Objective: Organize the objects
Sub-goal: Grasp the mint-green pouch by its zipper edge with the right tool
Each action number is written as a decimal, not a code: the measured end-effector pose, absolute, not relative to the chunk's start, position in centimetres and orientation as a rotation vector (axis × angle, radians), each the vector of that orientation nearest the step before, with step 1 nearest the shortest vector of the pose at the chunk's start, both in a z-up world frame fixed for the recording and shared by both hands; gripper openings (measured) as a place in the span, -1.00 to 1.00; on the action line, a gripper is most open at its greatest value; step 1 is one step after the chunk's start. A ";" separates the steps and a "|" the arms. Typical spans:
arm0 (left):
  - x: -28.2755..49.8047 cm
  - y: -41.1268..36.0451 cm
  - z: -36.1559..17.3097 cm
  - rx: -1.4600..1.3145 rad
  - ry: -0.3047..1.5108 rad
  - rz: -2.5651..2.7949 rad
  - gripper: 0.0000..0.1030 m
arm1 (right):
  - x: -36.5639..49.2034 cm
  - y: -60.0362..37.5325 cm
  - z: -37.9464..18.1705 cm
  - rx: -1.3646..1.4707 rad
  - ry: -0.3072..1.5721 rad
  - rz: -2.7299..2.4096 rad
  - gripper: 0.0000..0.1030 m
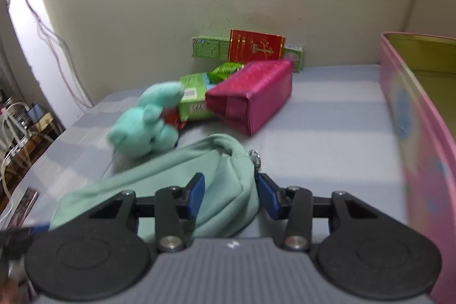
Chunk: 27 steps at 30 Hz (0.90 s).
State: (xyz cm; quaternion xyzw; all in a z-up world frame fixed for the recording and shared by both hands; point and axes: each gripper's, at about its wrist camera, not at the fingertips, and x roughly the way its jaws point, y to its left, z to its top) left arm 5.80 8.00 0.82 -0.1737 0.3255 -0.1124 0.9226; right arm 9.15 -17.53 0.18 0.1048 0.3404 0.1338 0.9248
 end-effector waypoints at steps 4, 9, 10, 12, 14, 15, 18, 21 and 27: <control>5.3 7.5 0.7 -0.317 0.672 -0.254 0.37 | 4.1 -17.7 0.6 0.163 0.668 0.300 -0.23; 4.4 6.2 1.0 -0.272 0.675 -0.311 0.38 | -1.4 -19.2 0.8 0.226 0.655 0.311 -0.22; 4.3 6.0 1.1 -0.267 0.674 -0.325 0.40 | -2.3 -19.4 0.8 0.233 0.651 0.316 -0.22; 4.4 5.8 1.2 -0.277 0.691 -0.354 0.57 | -3.6 -20.1 0.8 0.259 0.643 0.324 -0.15; 4.6 5.7 1.0 -0.282 0.701 -0.355 0.67 | -3.9 -20.6 0.9 0.272 0.628 0.318 0.00; 4.6 5.7 1.0 -0.270 0.699 -0.341 0.67 | -3.9 -20.7 1.0 0.269 0.621 0.308 0.09; 4.6 5.7 0.9 -0.246 0.705 -0.318 0.67 | -2.7 -20.7 0.7 0.289 0.624 0.317 0.37; 4.3 5.0 0.7 -0.176 0.705 -0.326 0.64 | -1.6 -19.6 -0.6 0.308 0.667 0.355 0.45; 4.3 3.5 1.3 -0.146 0.693 -0.331 0.56 | -2.4 -19.1 -0.3 0.260 0.593 0.274 -0.07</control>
